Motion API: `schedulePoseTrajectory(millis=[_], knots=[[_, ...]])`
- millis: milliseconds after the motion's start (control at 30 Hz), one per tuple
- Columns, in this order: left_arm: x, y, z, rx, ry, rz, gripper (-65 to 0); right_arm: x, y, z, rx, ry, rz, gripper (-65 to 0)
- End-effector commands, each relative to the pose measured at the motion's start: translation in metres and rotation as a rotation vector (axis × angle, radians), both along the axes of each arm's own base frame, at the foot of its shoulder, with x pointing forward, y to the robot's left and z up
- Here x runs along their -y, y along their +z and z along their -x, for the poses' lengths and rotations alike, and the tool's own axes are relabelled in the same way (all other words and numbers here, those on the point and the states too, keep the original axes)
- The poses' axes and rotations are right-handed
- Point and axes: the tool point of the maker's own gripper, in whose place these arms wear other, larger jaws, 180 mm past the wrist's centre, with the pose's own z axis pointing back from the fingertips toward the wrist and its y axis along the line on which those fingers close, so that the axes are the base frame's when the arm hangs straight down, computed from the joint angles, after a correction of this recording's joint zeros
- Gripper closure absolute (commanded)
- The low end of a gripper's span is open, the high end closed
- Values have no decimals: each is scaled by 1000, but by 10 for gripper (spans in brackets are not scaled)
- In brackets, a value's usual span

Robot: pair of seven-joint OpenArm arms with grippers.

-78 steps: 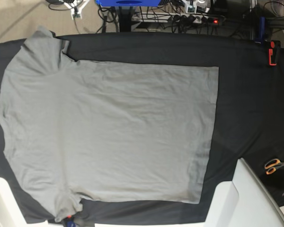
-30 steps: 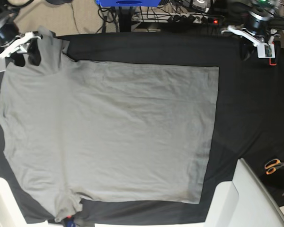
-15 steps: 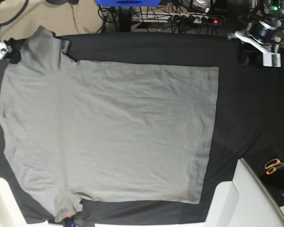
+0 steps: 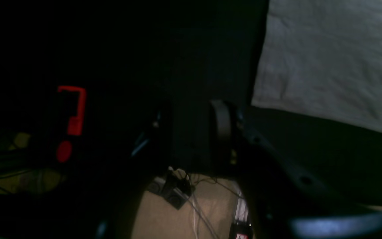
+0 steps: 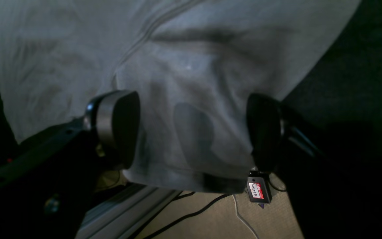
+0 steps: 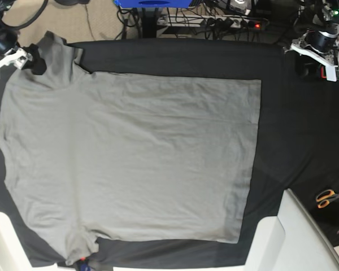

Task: Fold the T-shirt properly
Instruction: 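Lower both grippers onto the shirt's shoulder corners and close them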

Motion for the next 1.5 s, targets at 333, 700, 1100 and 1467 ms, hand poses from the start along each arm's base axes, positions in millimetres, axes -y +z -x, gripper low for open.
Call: schedulePoseTrajectory(millis=[333,700,1100,1467], knots=[[5,8,-5,30,-42,6,-189,15,3,7,0,-33,40,-360],[5,6,-3,21,-46,2,-189,24,2,14,-11,-57,52,-459],[3,-1,3,2,-33,13,-189,12,-2,16,-26,-40,30,-459],[2,-7,5,-10,-20,24,-189,-7,-5,8,-16,-1,2,-426]])
